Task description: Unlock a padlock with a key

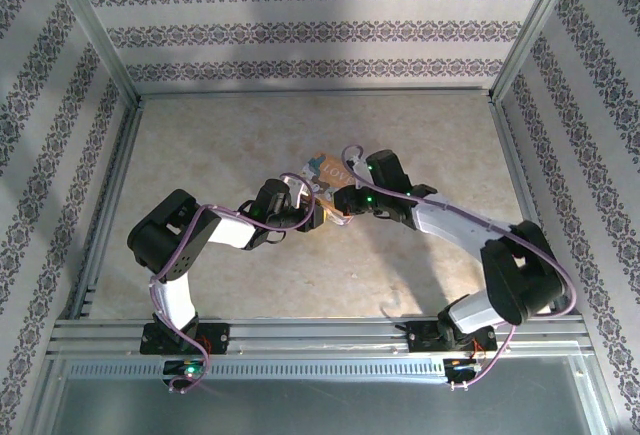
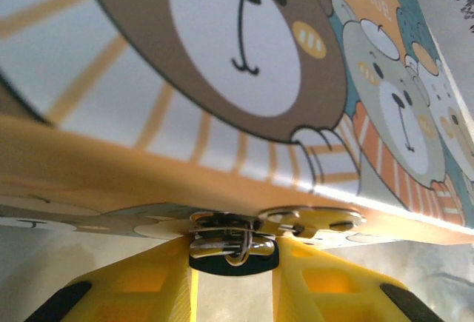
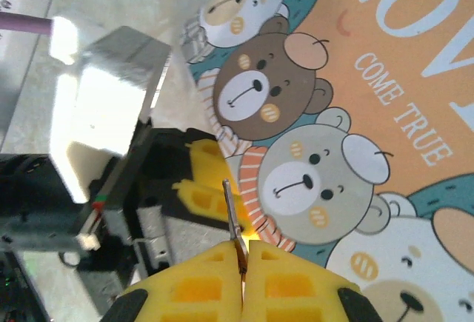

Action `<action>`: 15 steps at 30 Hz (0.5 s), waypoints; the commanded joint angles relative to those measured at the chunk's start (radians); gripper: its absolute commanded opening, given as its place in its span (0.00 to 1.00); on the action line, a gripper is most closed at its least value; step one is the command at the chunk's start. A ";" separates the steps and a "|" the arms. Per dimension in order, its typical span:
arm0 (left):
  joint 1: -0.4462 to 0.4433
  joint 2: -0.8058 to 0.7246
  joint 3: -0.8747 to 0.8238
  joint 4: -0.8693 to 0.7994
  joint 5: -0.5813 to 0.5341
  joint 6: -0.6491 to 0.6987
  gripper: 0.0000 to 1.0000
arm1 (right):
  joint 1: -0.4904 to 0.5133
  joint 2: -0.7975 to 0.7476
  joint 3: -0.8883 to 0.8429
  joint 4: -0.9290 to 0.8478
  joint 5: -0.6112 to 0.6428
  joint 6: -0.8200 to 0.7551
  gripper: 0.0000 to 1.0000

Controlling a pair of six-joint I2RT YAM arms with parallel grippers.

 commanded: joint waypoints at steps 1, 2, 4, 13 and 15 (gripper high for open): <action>-0.020 -0.044 -0.006 0.089 0.062 -0.077 0.28 | 0.024 -0.071 -0.057 -0.027 0.038 -0.028 0.00; -0.021 -0.045 -0.003 0.087 0.075 -0.088 0.28 | 0.032 -0.087 -0.075 -0.026 0.048 -0.034 0.00; -0.024 -0.054 -0.001 0.078 0.091 -0.109 0.27 | 0.053 -0.122 -0.115 -0.024 0.075 -0.051 0.00; -0.029 -0.076 0.006 0.052 0.136 -0.194 0.23 | 0.159 -0.235 -0.312 0.064 0.257 -0.136 0.00; -0.030 -0.080 0.007 0.058 0.142 -0.210 0.23 | 0.173 -0.239 -0.349 0.108 0.282 -0.146 0.00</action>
